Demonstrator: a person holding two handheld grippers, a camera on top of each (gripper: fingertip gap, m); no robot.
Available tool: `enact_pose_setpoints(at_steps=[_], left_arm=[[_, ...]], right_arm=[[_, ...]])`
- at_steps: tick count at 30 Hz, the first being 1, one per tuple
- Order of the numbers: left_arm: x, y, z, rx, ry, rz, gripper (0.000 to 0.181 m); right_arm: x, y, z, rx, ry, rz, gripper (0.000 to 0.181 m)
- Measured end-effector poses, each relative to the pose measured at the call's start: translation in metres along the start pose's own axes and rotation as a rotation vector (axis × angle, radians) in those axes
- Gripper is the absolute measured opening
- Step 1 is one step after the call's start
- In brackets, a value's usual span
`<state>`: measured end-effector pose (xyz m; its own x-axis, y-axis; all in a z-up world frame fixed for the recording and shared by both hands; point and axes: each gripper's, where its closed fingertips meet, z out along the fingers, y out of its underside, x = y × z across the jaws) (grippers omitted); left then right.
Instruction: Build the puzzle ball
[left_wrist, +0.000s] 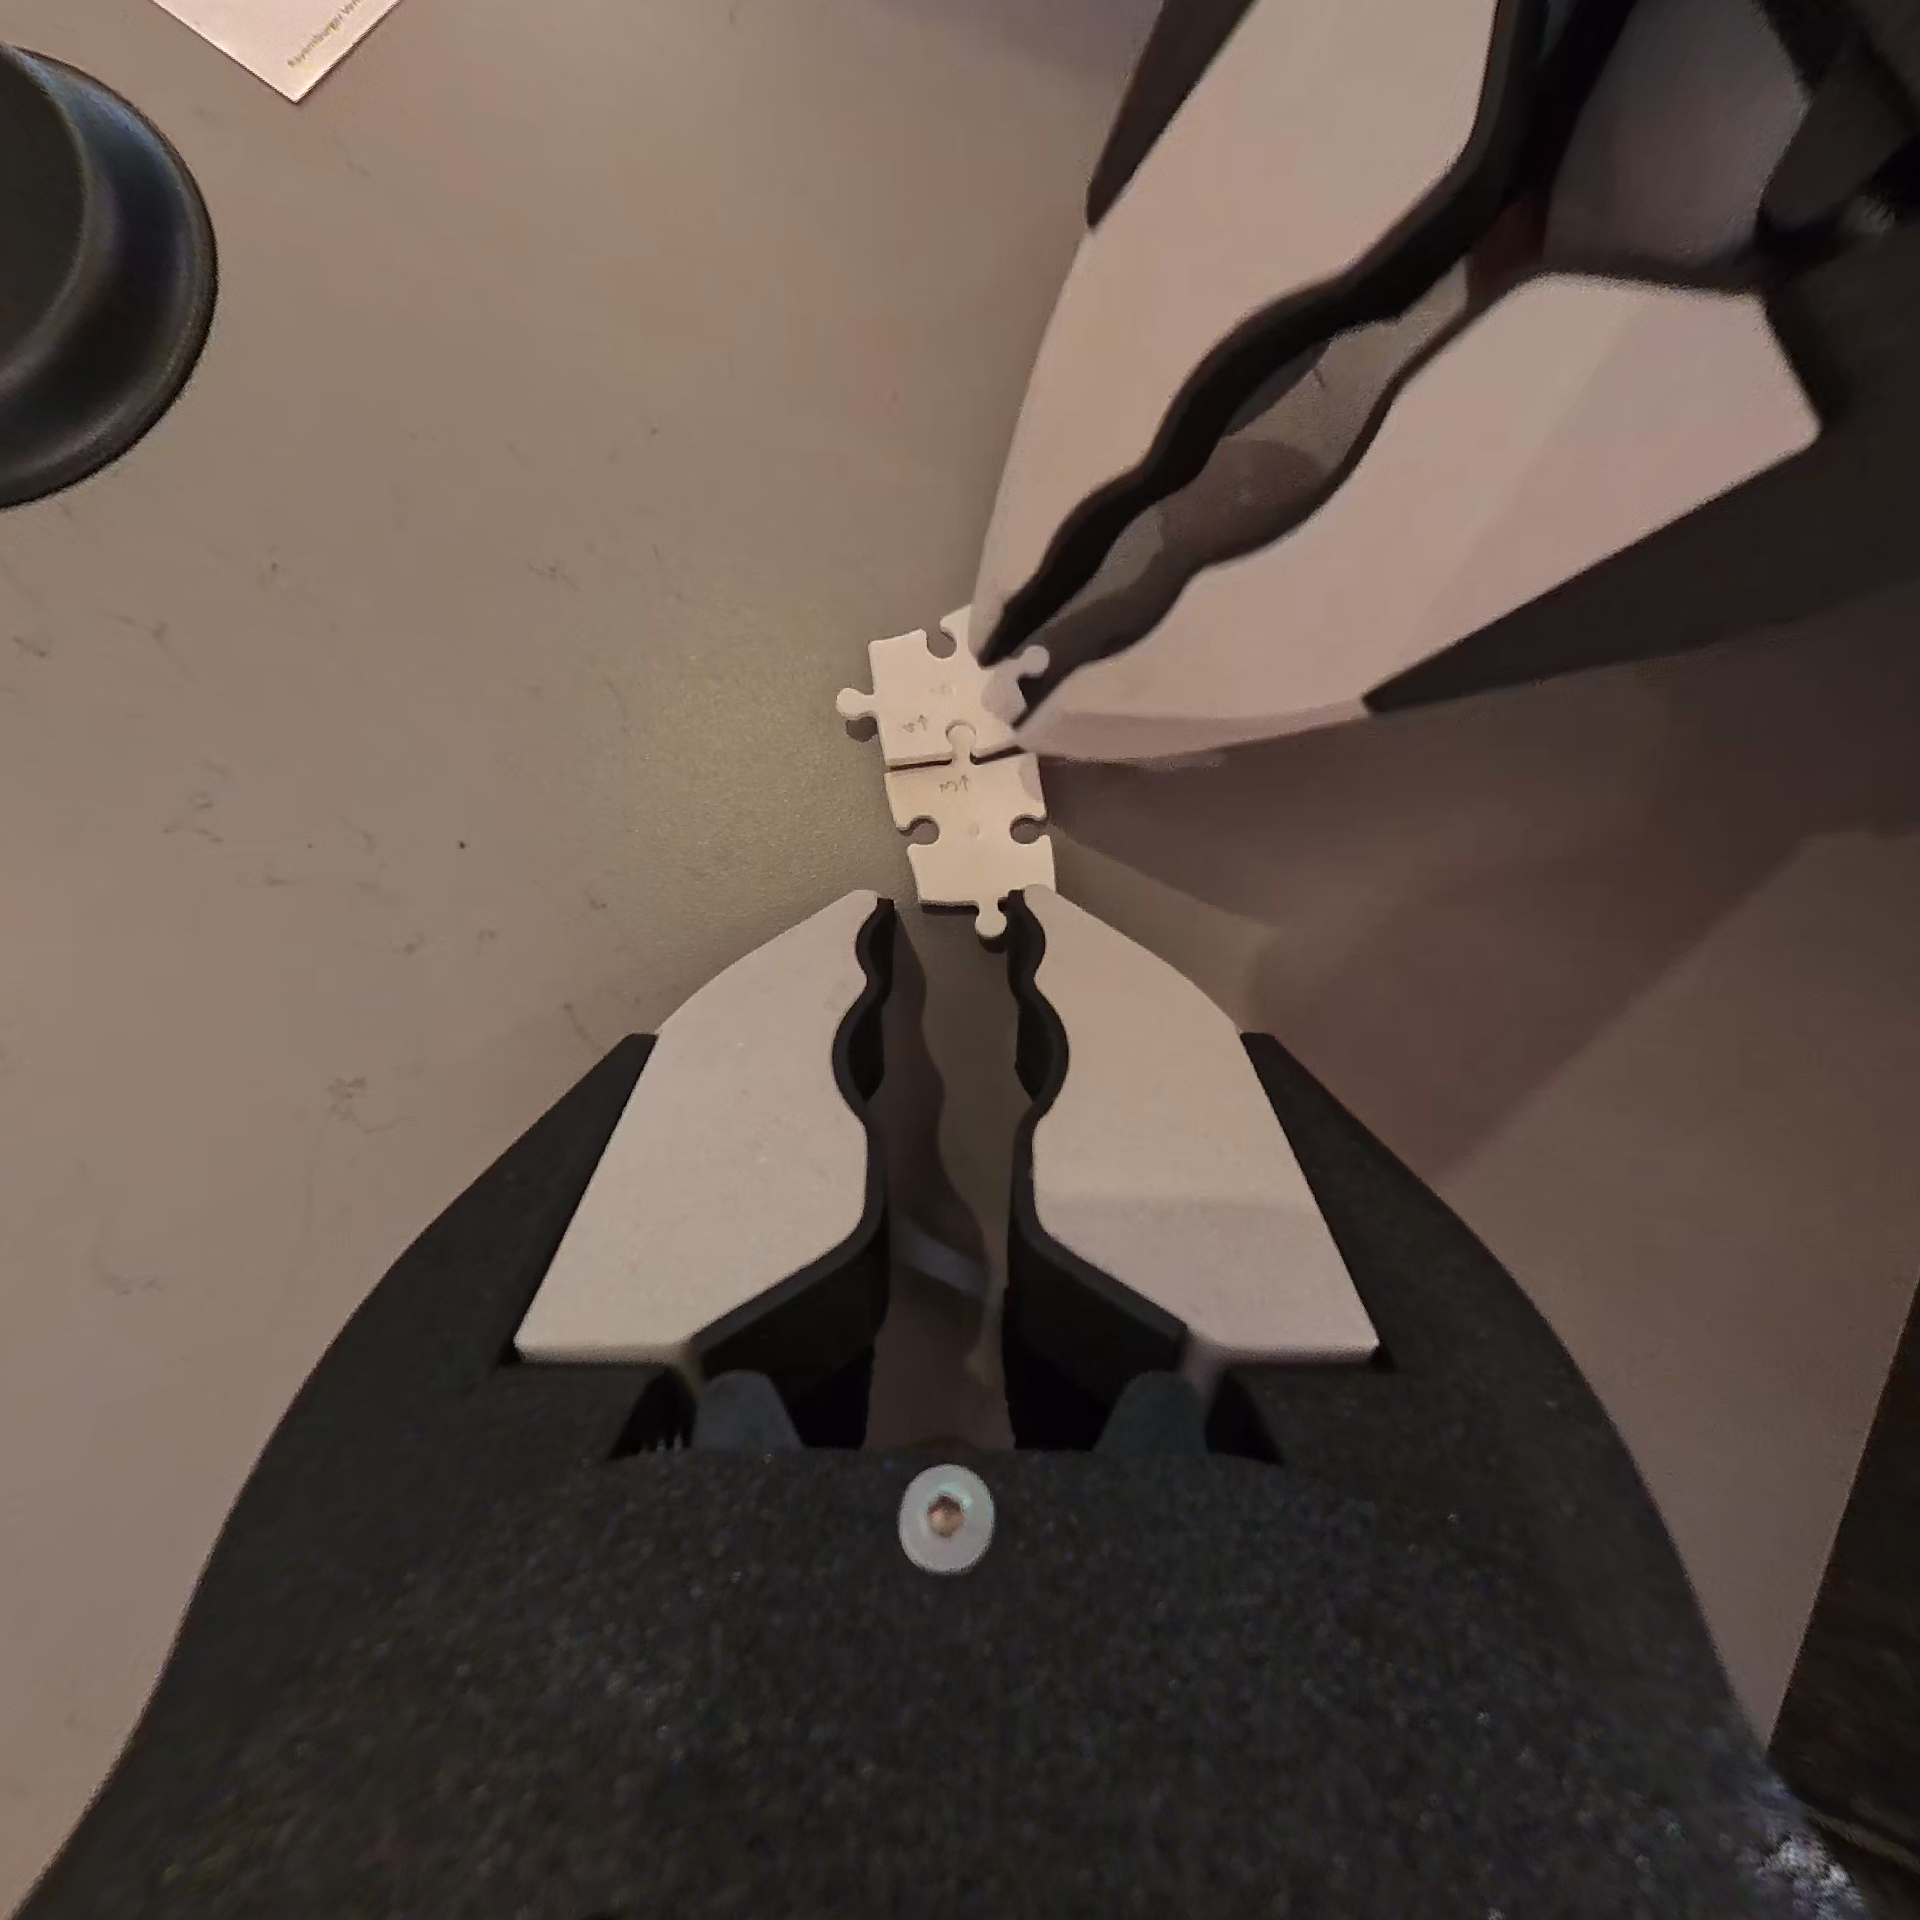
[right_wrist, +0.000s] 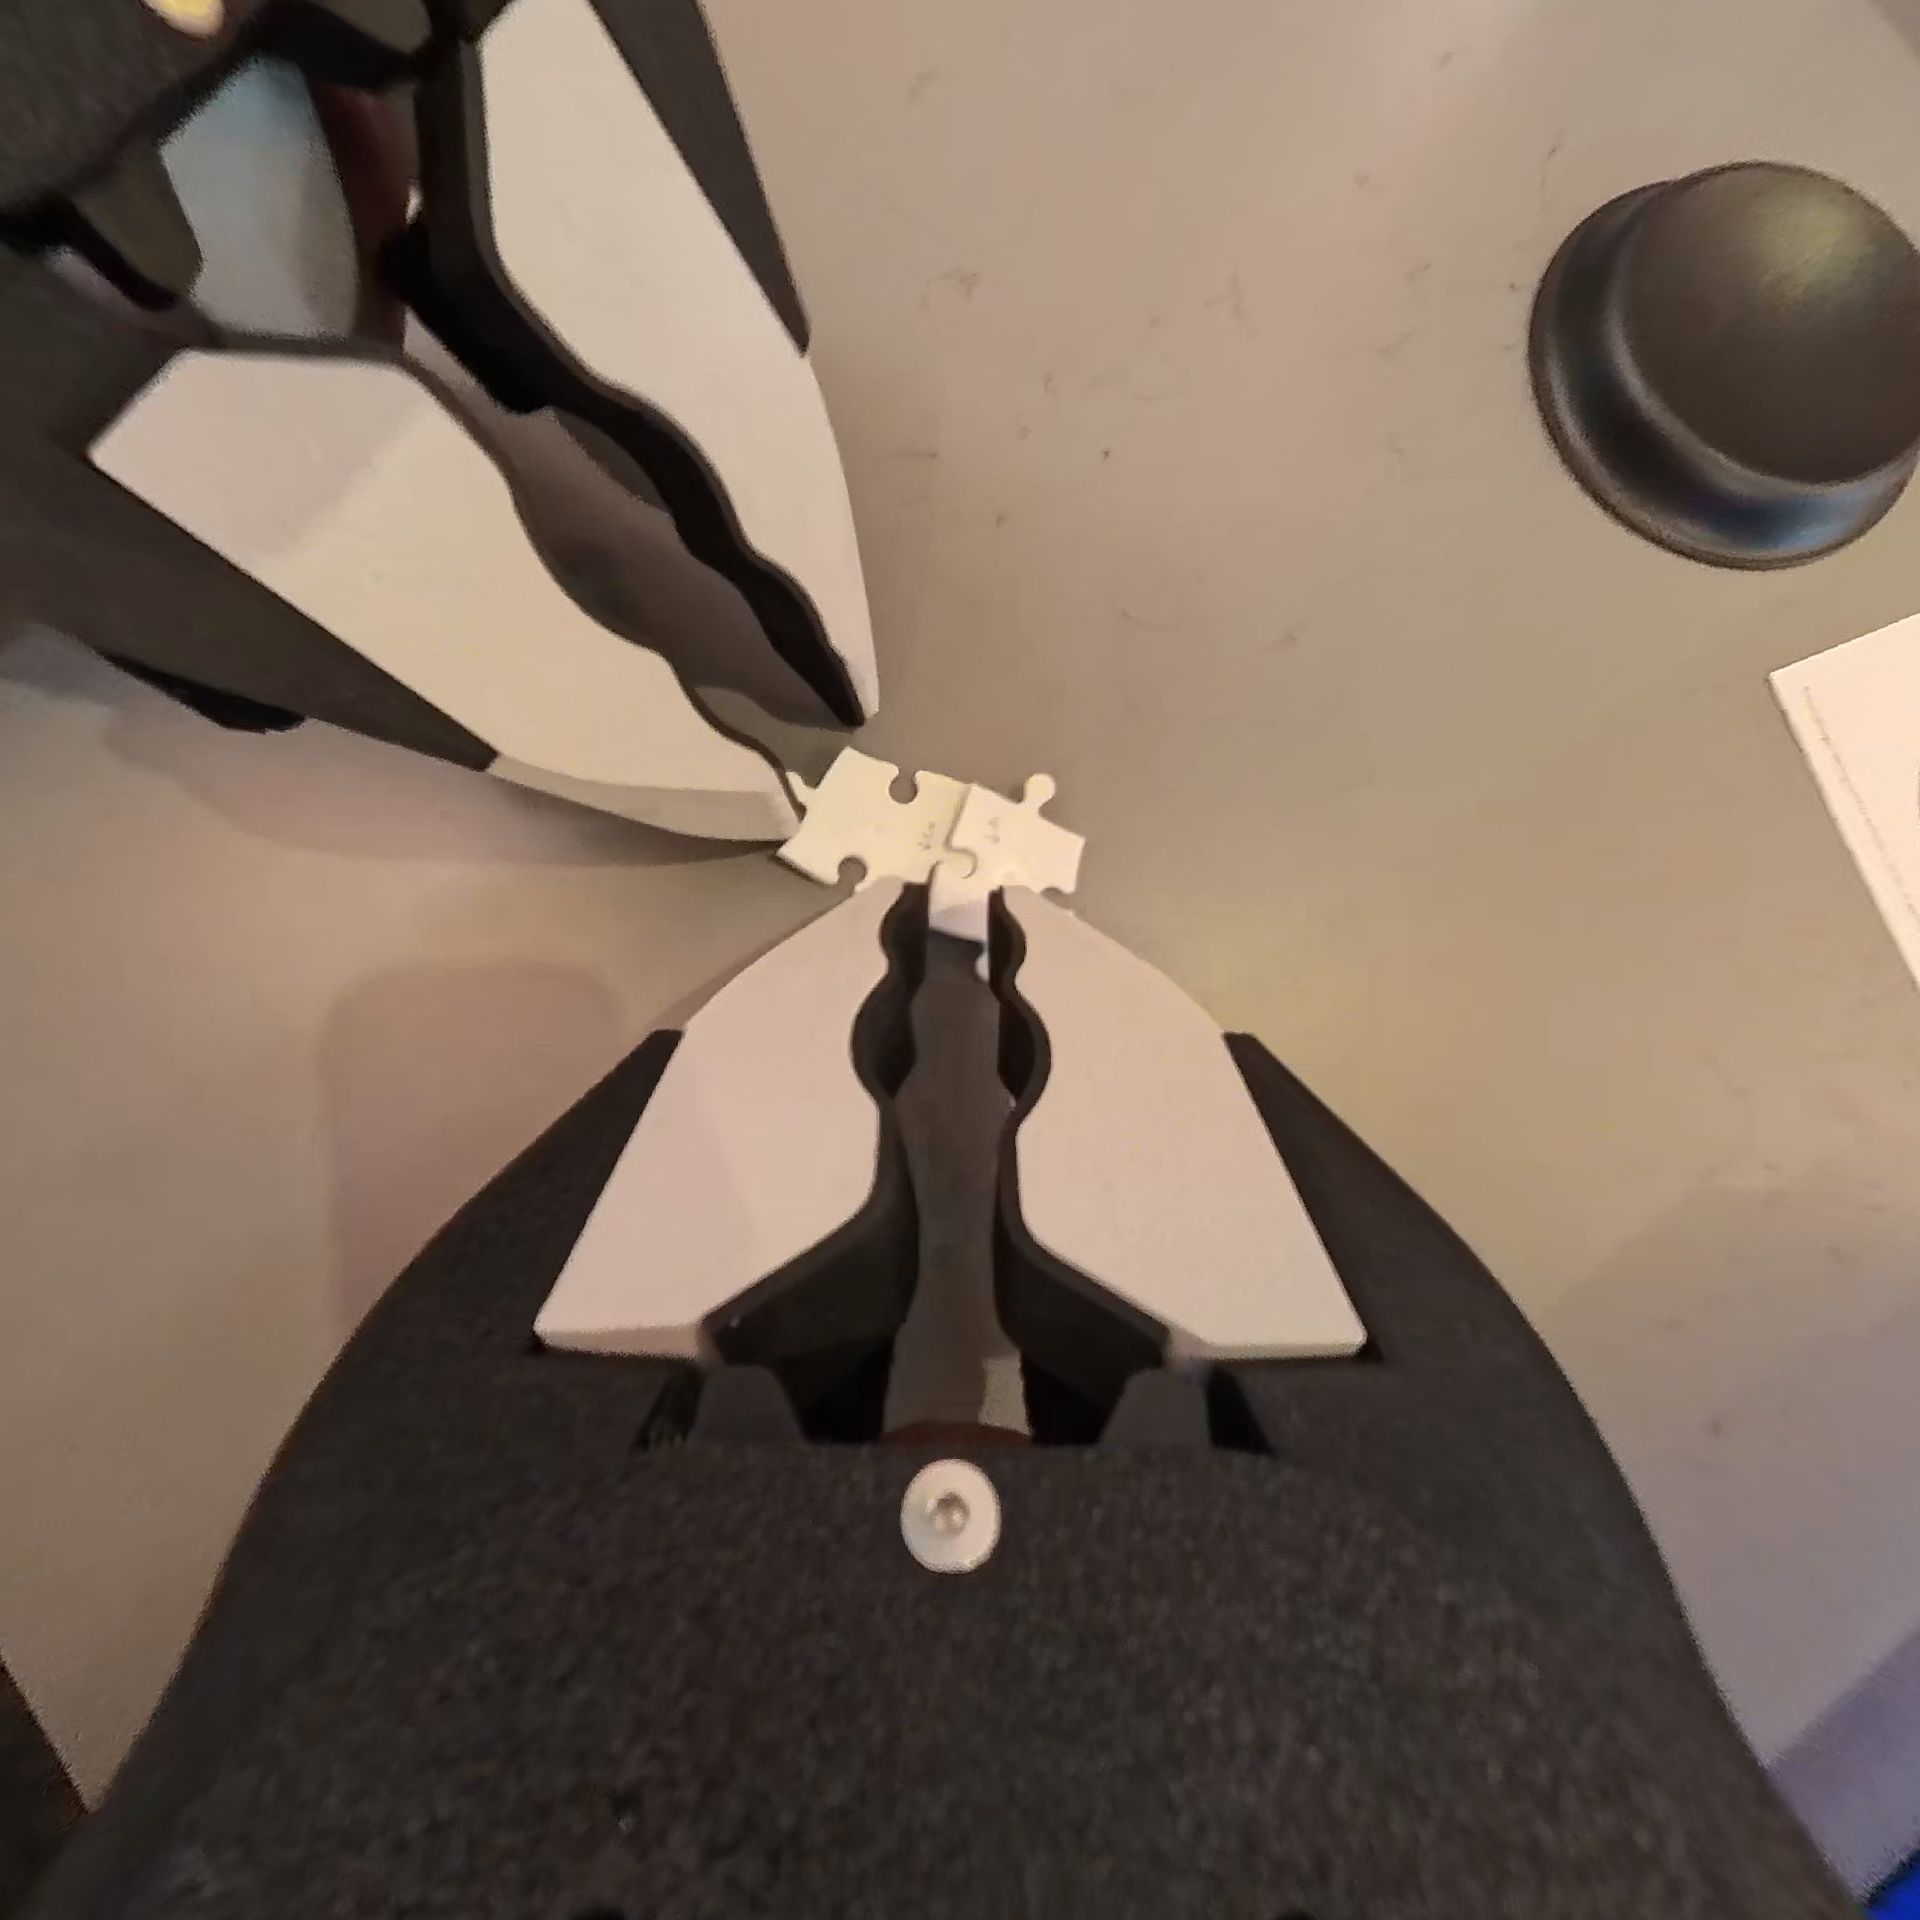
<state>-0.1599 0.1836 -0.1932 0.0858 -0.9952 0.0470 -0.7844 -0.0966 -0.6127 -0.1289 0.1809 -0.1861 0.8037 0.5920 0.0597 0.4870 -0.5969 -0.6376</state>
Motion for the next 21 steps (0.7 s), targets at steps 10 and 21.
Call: enact_pose_setpoints(at_steps=[10, 21], left_arm=[[0.002, -0.001, 0.001, -0.005, 0.000, 0.005, 0.021], [0.000, 0.001, 0.001, -0.006, -0.001, -0.001, 0.021]], right_arm=[[0.020, 0.009, 0.005, -0.024, -0.035, 0.125, 0.011], [0.005, -0.009, 0.009, -0.019, -0.050, -0.007, 0.000]])
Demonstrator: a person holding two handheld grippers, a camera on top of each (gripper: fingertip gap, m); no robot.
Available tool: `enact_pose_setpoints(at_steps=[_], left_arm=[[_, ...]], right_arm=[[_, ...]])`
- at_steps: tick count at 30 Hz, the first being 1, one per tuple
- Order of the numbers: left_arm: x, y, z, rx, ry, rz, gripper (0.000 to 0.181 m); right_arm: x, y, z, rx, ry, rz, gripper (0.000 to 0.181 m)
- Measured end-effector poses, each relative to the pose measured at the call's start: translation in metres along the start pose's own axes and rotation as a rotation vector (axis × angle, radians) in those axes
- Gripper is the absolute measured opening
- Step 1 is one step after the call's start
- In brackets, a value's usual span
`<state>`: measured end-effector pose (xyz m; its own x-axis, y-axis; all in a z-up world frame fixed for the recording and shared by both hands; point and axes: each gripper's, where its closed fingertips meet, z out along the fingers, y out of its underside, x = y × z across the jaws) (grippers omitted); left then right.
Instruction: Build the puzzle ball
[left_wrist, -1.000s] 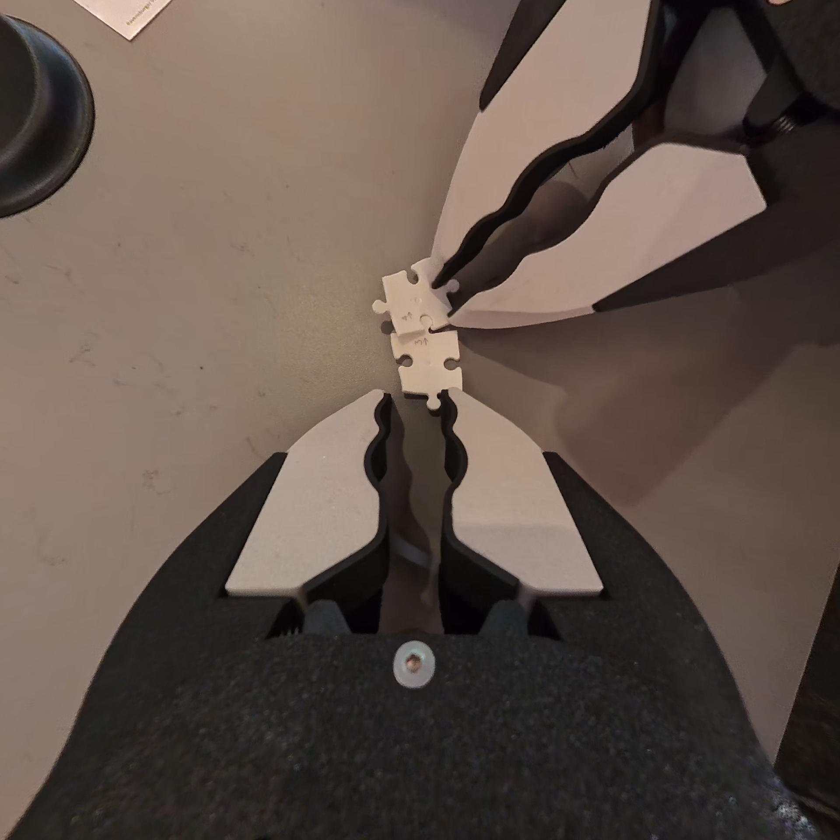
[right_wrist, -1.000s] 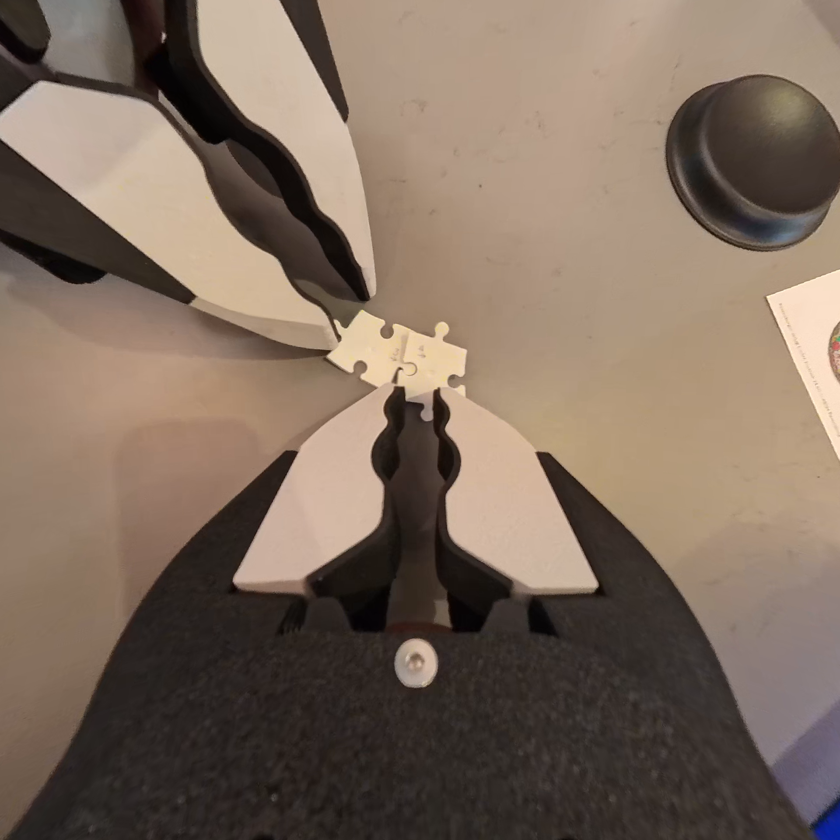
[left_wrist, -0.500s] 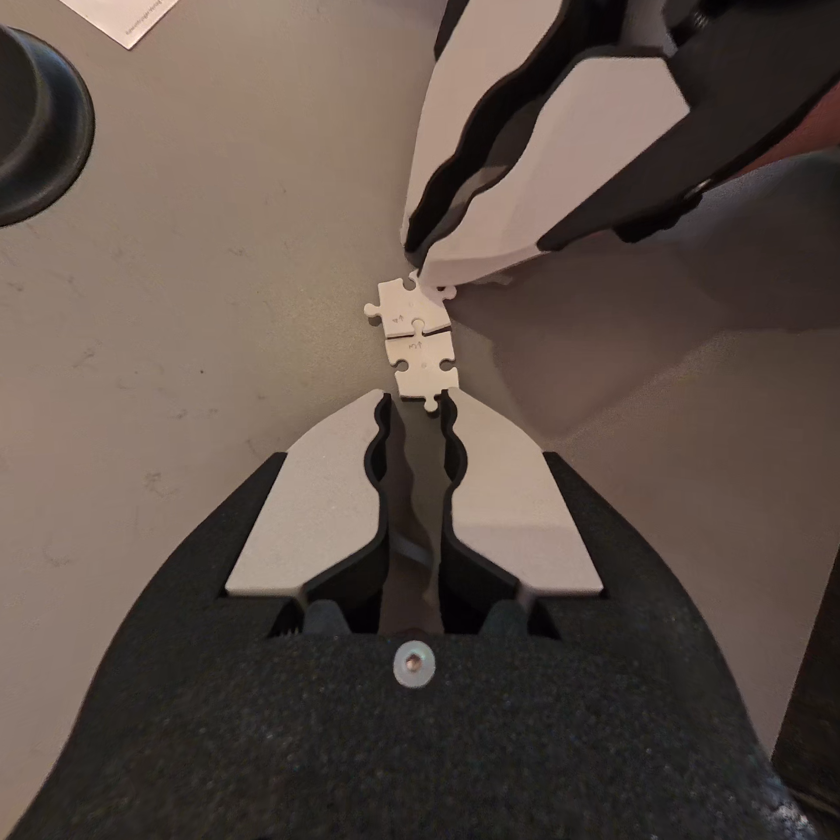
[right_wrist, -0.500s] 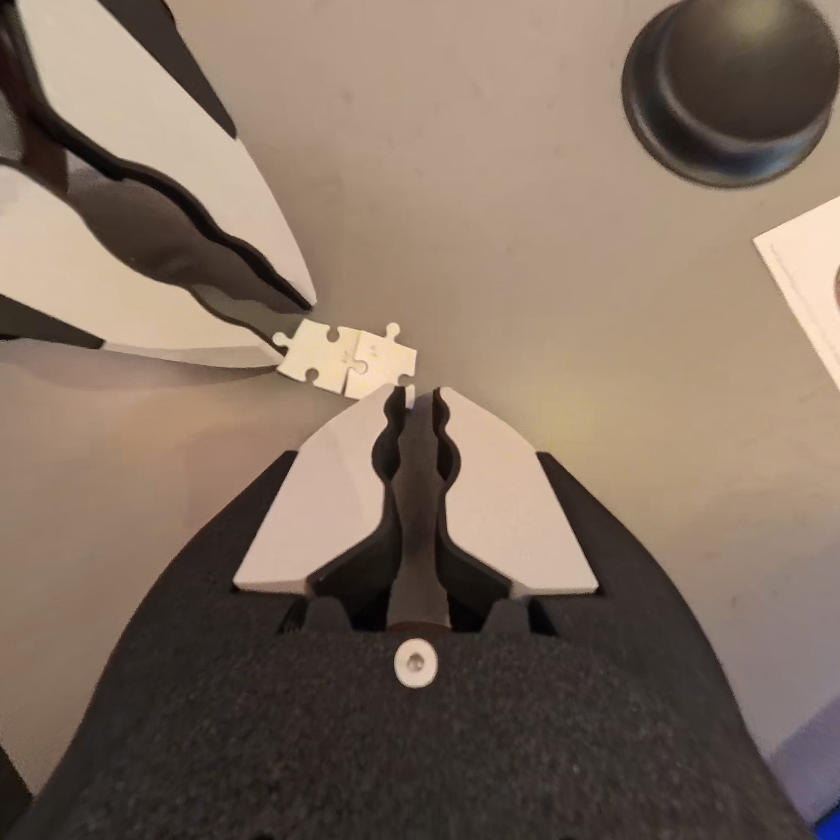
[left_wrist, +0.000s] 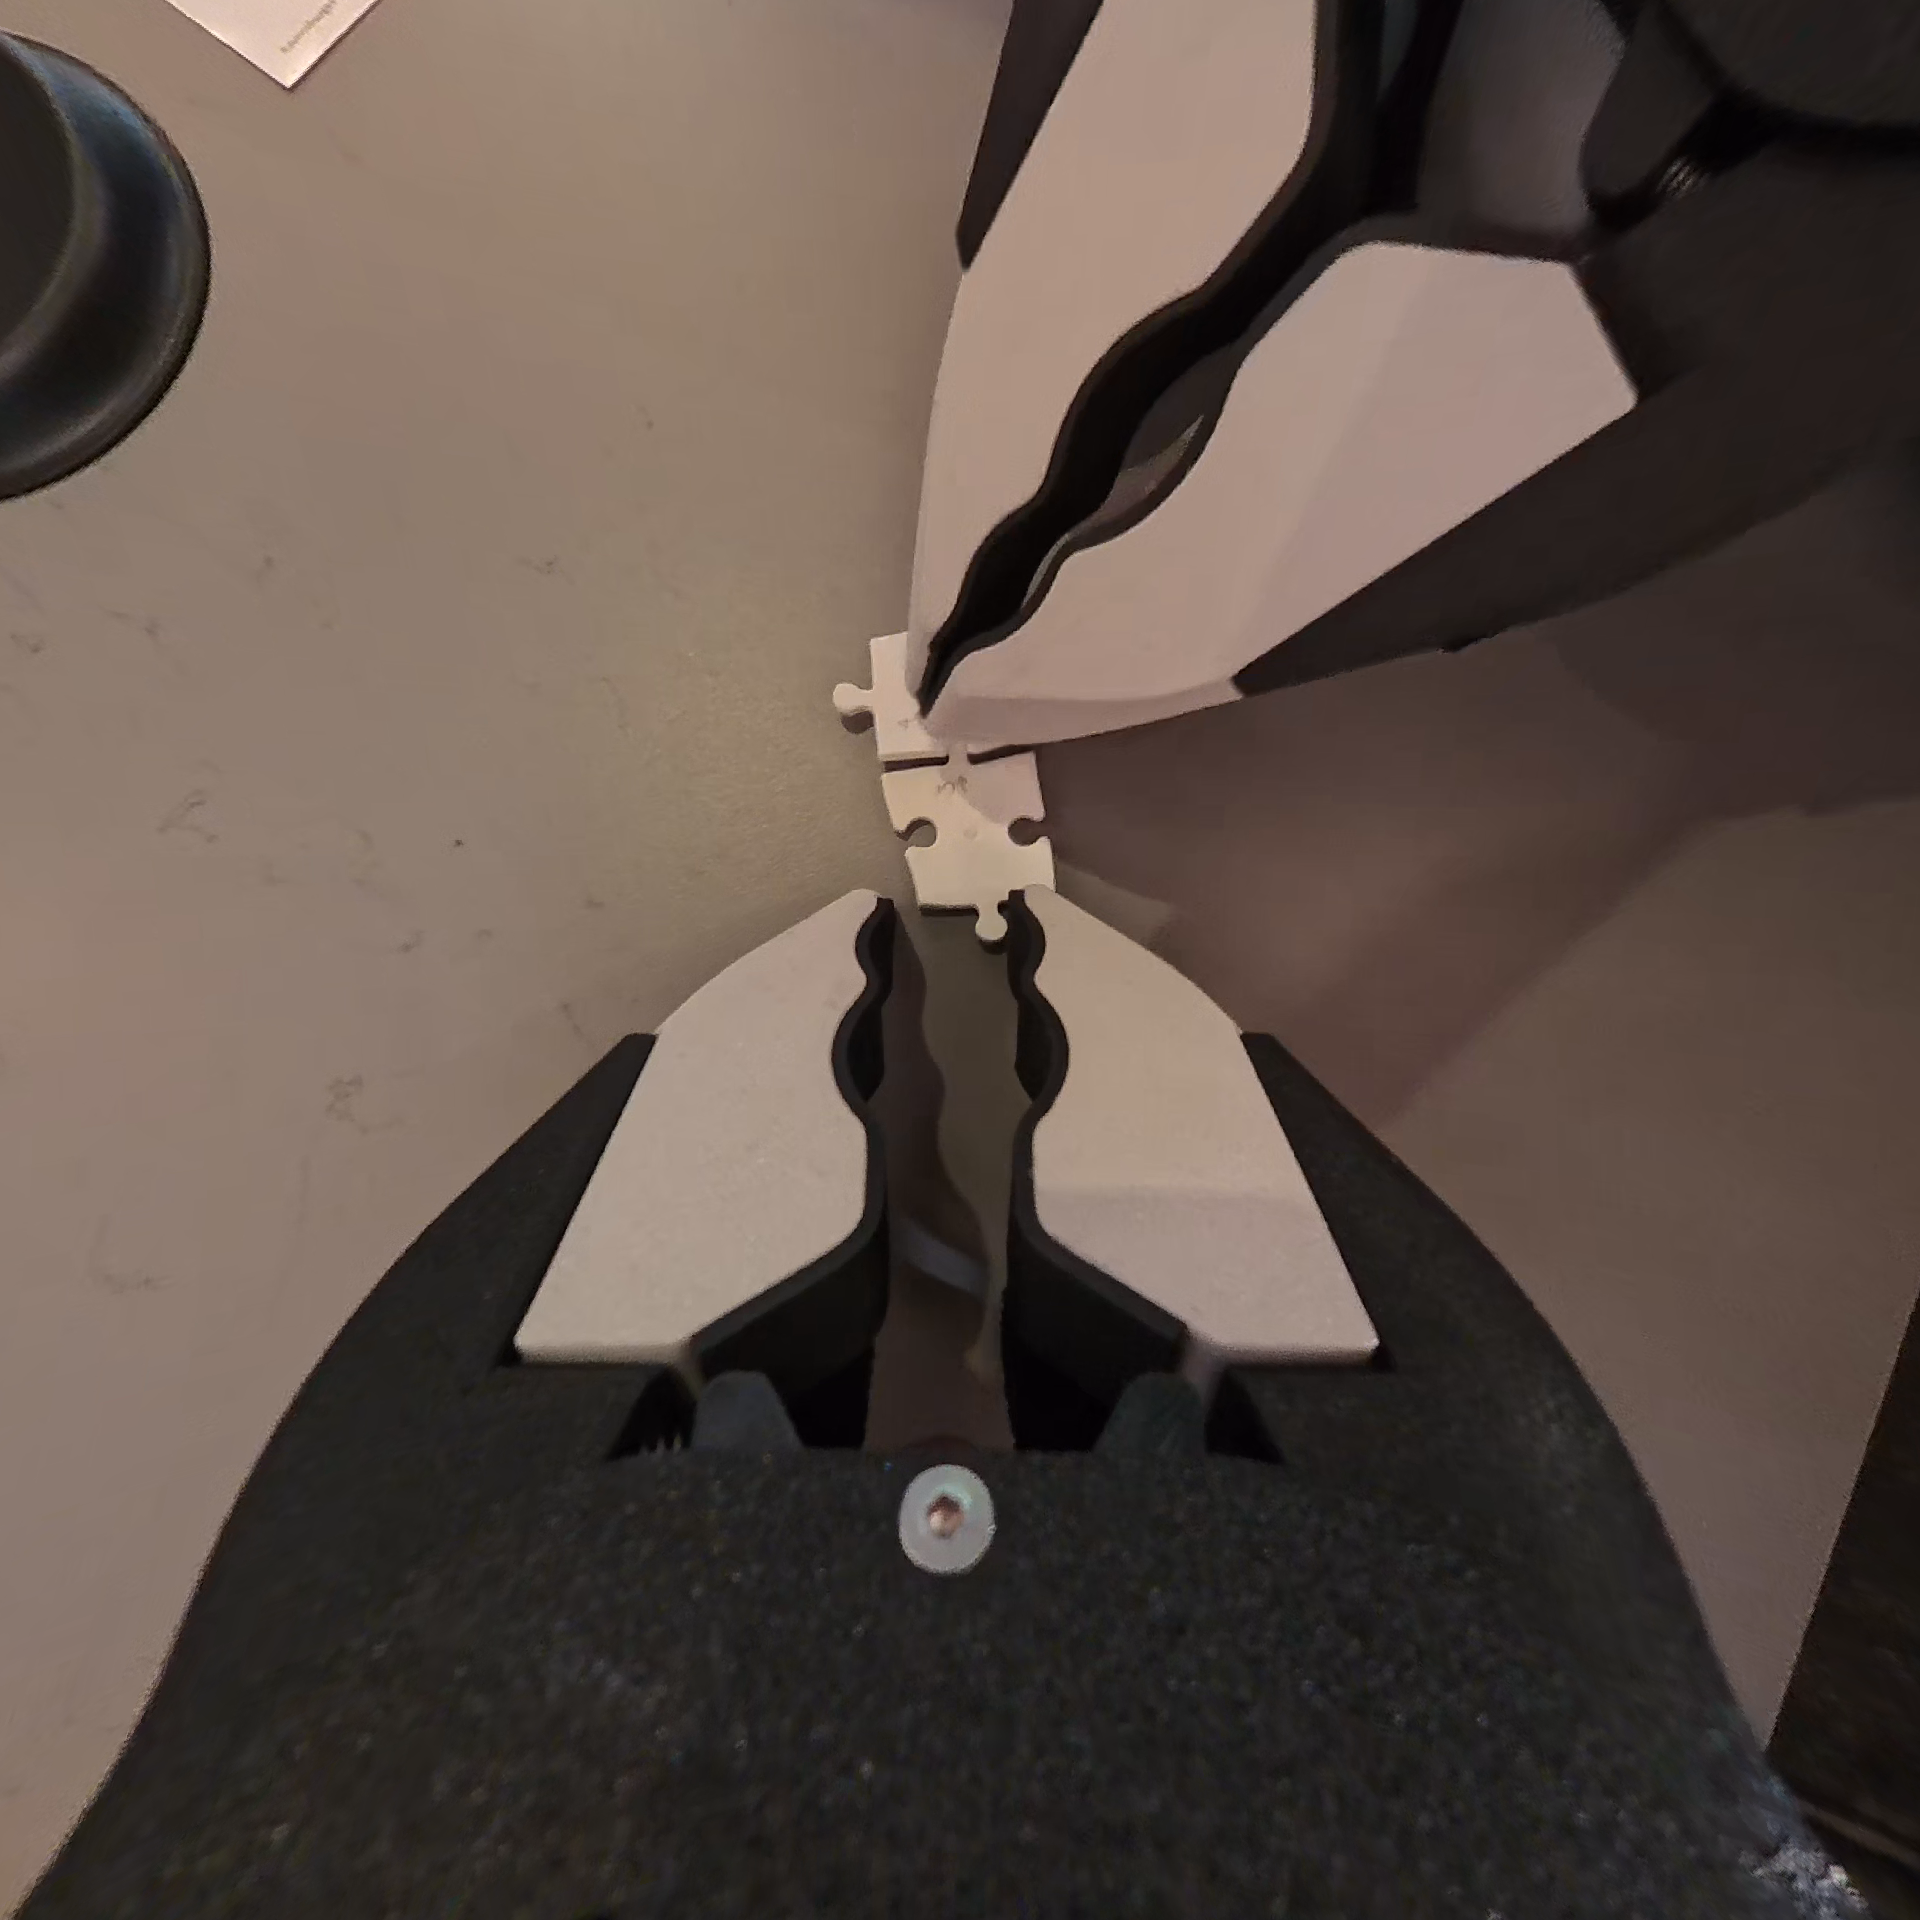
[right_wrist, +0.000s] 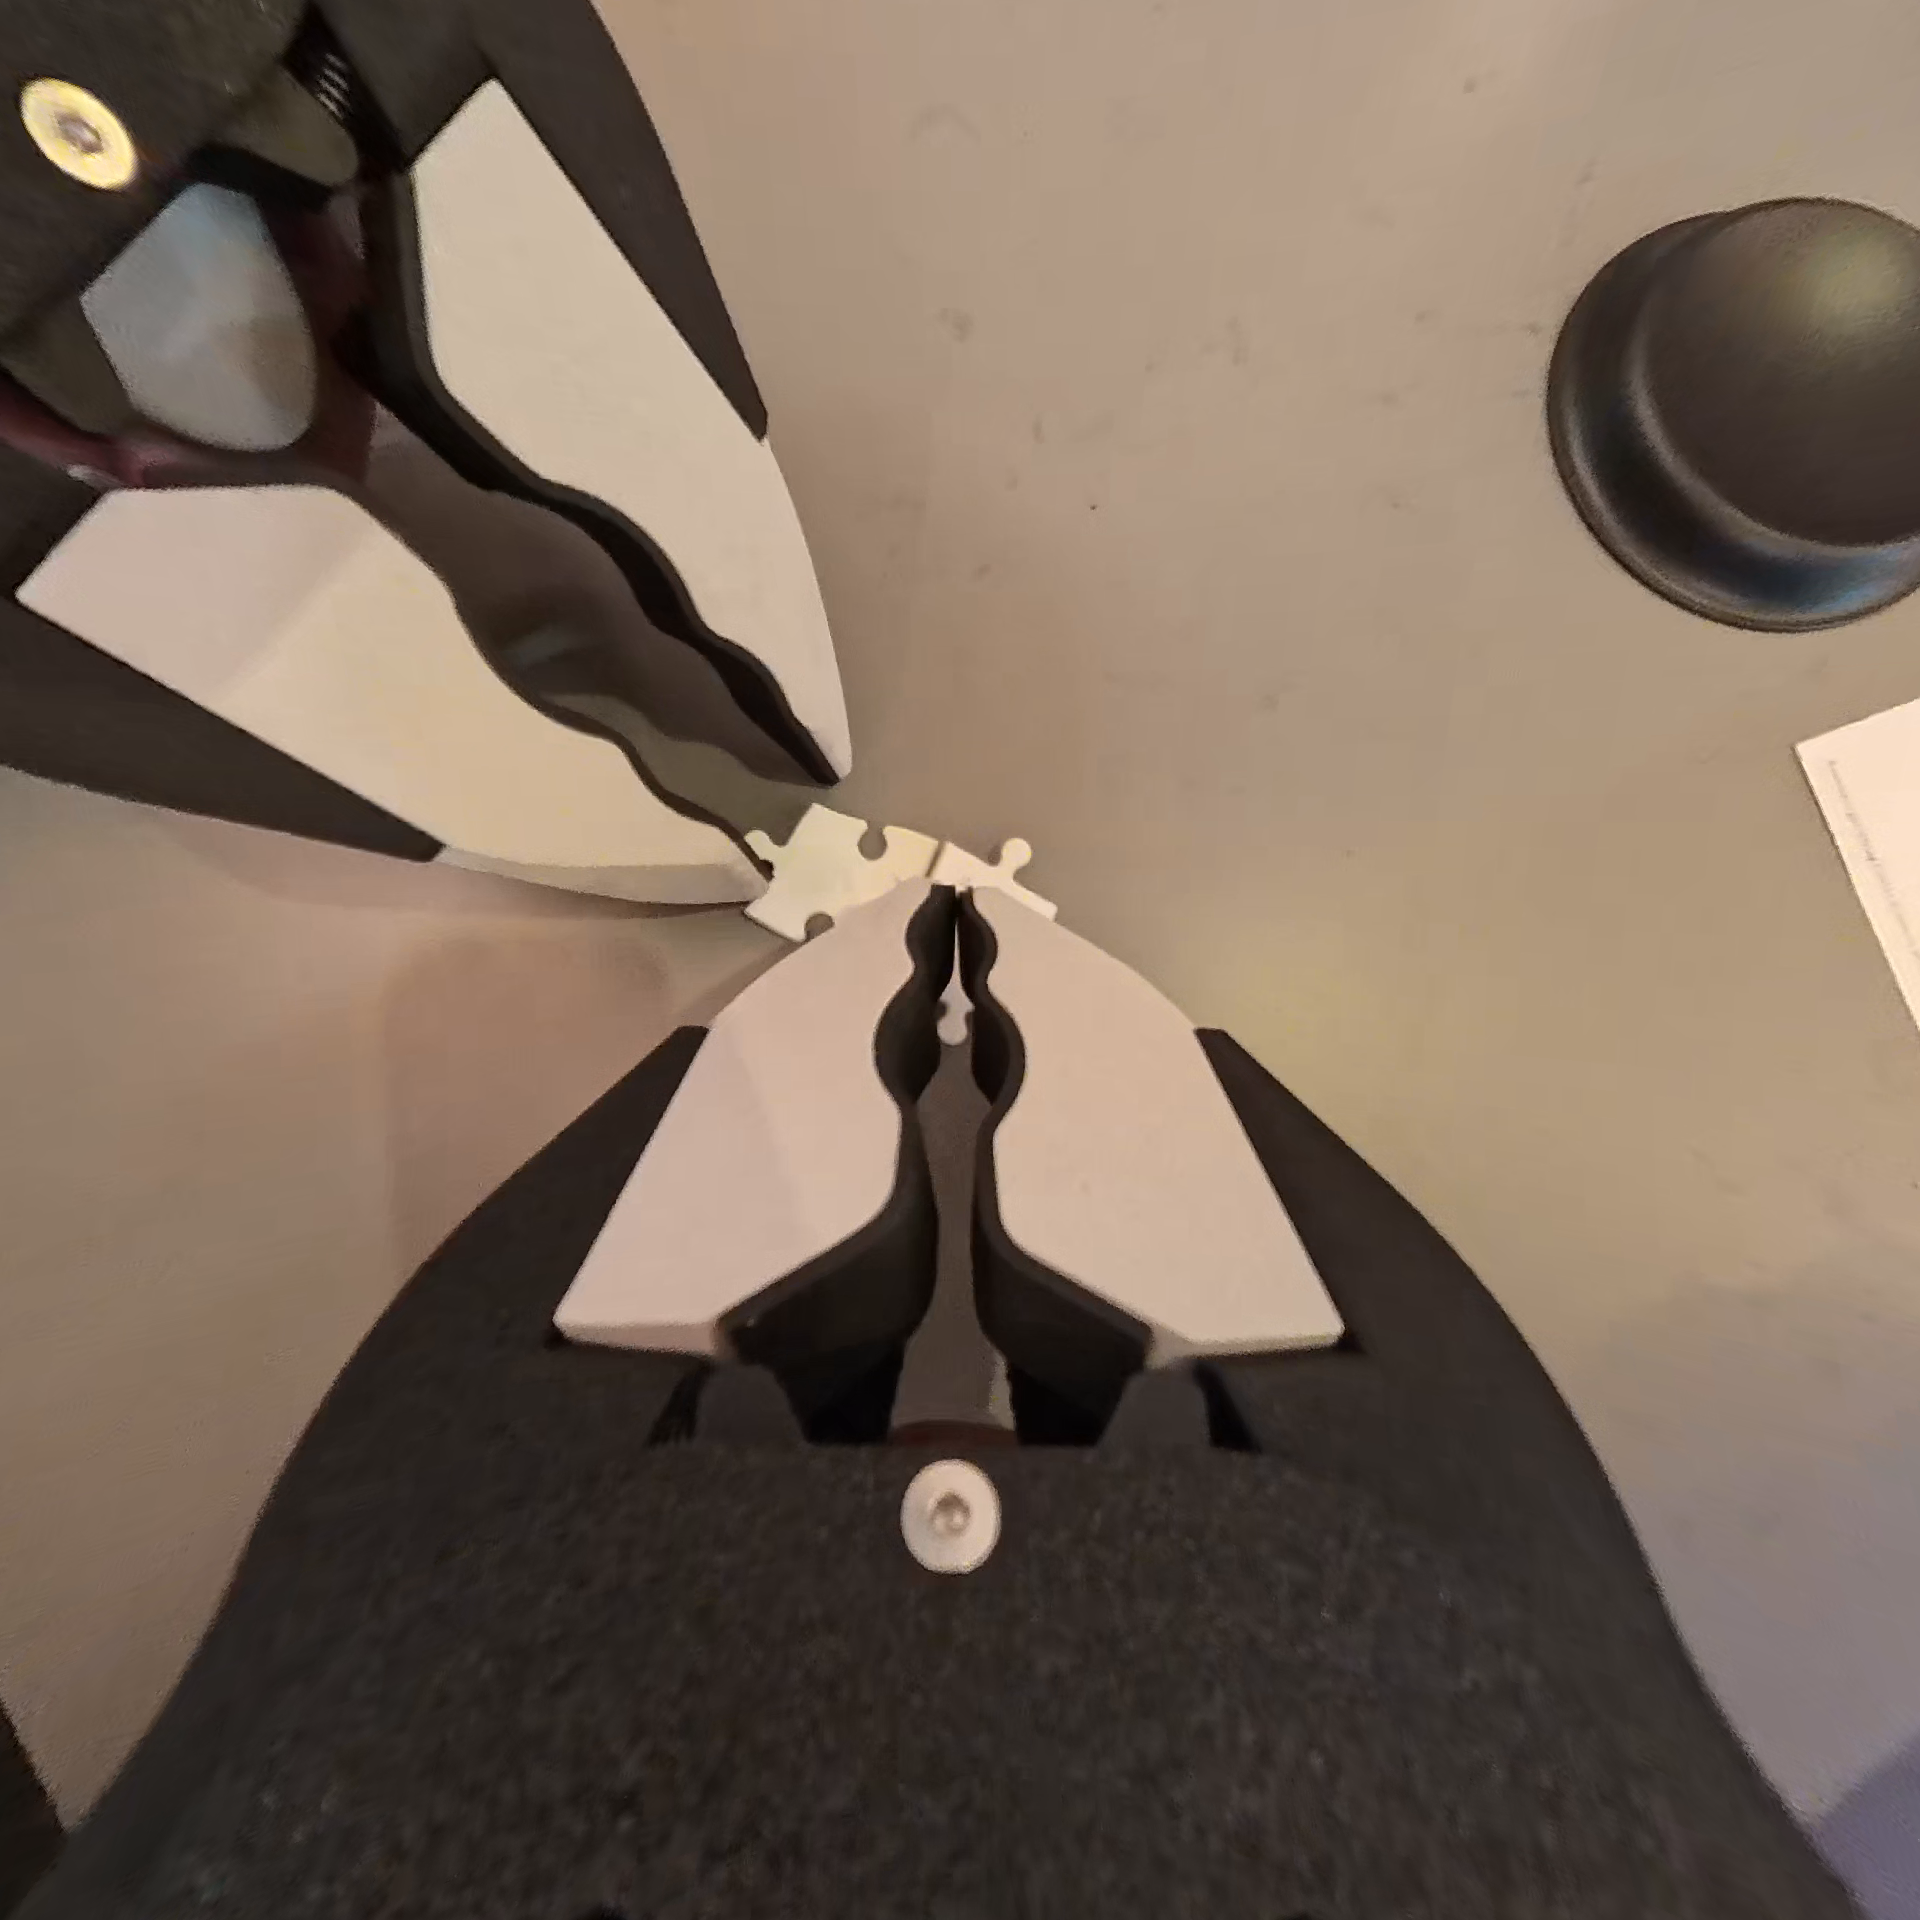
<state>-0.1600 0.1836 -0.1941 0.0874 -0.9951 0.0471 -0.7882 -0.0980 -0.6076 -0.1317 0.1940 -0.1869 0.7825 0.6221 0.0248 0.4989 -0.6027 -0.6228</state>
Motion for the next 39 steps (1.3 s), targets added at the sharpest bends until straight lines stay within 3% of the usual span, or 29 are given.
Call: enact_pose_setpoints(at_steps=[13, 18, 25, 30, 39], left_arm=[[-0.001, -0.003, -0.005, 0.016, 0.001, -0.006, 0.021], [-0.001, -0.005, -0.024, 0.055, -0.019, -0.034, 0.021], [0.008, 0.018, -0.055, 0.180, -0.062, -0.192, 0.021], [0.025, 0.031, -0.064, 0.249, -0.049, -0.272, 0.021], [0.033, 0.035, -0.065, 0.238, -0.037, -0.242, 0.021]], right_arm=[[-0.001, 0.003, 0.006, -0.005, 0.035, -0.001, 0.000], [-0.001, 0.004, 0.007, -0.035, 0.104, -0.071, 0.000], [0.000, 0.003, 0.007, -0.042, 0.138, -0.102, 0.000], [0.006, -0.014, -0.010, 0.054, 0.125, -0.038, 0.000], [-0.002, -0.004, 0.008, -0.028, 0.068, -0.029, 0.000]])
